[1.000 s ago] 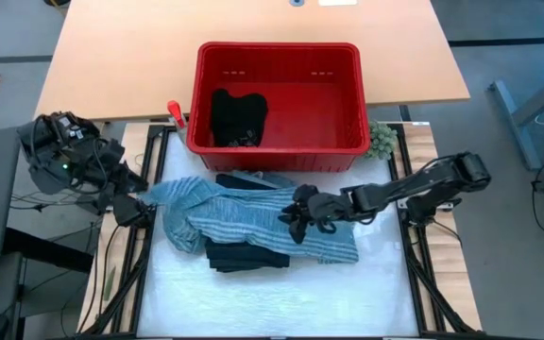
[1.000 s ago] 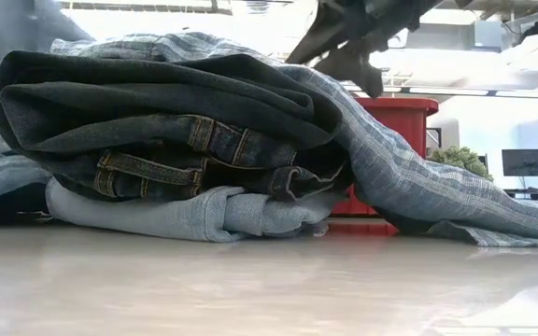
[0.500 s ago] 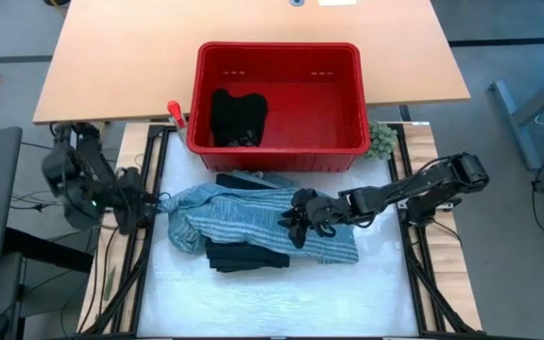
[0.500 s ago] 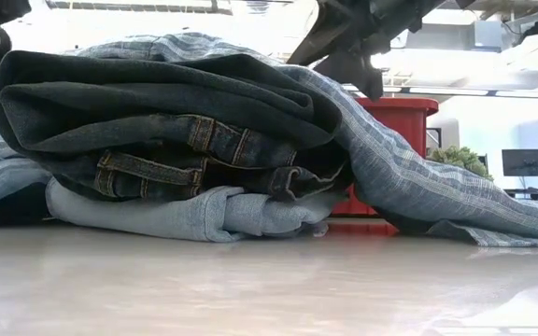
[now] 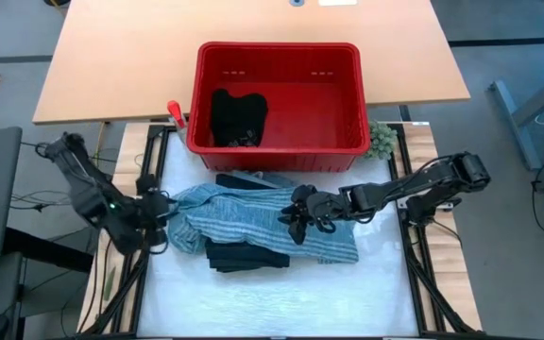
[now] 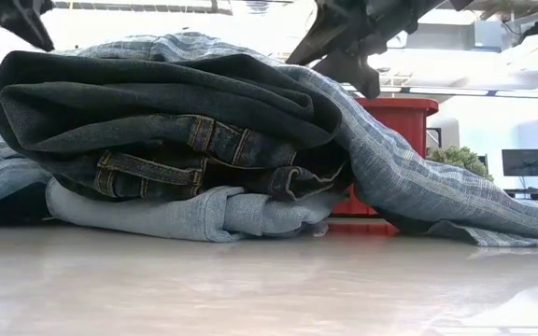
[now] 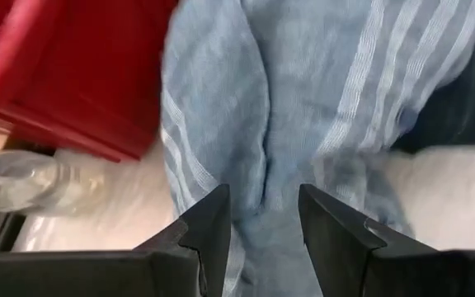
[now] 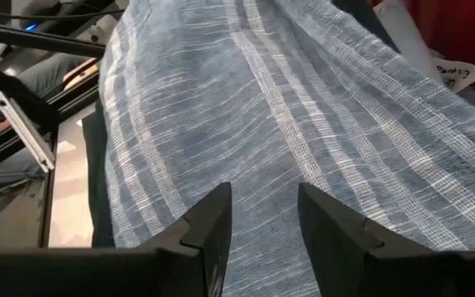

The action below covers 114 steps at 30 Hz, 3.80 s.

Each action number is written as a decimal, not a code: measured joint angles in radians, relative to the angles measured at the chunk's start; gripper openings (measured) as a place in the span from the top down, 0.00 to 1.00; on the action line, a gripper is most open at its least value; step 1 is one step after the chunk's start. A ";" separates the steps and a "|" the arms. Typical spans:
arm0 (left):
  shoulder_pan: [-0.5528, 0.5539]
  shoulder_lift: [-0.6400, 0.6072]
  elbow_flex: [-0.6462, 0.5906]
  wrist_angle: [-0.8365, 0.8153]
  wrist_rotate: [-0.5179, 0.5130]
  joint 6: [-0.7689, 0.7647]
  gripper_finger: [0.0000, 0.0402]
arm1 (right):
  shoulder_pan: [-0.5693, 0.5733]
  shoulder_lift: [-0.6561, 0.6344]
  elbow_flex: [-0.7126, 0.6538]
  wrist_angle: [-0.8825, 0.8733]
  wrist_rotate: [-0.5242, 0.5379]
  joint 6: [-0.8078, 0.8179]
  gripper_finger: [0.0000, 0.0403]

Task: Fold Laundry from Bin
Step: Fold the blue and white patterned shirt

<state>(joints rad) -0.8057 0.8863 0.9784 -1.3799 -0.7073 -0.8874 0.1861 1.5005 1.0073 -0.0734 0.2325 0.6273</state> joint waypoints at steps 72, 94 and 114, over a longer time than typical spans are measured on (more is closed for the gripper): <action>0.410 0.319 0.207 0.266 0.539 0.388 0.99 | 0.061 -0.193 -0.001 -0.539 -0.150 0.253 0.59; 0.407 0.465 0.680 0.364 0.397 0.555 0.55 | 0.227 -0.313 -0.416 -0.575 0.008 1.022 0.10; 0.526 0.927 0.651 0.507 0.307 0.642 0.56 | 0.318 -0.081 -0.456 -0.396 0.163 1.164 0.49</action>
<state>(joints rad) -0.2794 1.8135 1.6299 -0.8729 -0.4003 -0.2456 0.5040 1.4199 0.5514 -0.4692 0.3959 1.7914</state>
